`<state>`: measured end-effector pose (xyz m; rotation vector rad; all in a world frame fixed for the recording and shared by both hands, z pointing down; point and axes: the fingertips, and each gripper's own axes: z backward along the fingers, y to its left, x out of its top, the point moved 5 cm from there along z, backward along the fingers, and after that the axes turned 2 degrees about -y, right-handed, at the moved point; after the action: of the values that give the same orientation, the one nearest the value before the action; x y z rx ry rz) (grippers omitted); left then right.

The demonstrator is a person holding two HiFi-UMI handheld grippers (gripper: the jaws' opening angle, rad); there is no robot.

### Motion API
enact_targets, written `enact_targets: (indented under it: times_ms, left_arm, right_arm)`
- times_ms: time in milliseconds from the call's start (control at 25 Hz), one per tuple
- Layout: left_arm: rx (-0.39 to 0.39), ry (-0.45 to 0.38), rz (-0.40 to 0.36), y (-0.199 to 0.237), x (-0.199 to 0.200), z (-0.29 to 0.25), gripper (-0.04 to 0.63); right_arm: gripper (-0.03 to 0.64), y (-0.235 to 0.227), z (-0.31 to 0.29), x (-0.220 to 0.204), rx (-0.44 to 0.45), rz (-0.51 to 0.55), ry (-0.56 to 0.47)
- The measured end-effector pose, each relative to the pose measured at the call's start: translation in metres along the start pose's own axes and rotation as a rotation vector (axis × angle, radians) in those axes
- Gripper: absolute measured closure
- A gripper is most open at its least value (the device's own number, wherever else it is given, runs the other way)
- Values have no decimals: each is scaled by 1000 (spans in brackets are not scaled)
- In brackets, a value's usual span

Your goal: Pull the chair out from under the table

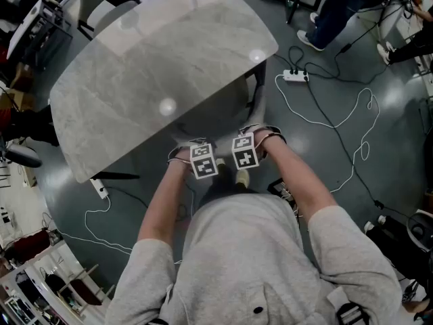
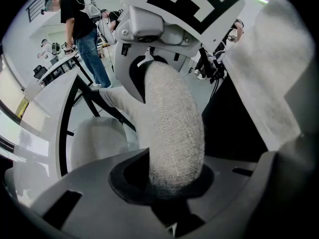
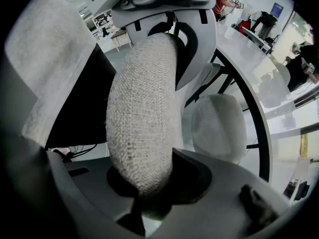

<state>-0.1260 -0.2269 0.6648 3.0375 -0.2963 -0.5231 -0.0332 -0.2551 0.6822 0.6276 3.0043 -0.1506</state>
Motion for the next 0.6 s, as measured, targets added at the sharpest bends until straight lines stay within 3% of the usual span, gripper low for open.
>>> enact_targets:
  times_ms: [600]
  left_arm:
    - [3, 1, -10, -39, 2, -2, 497]
  right_arm:
    - [509, 40, -2, 6, 0, -7, 3]
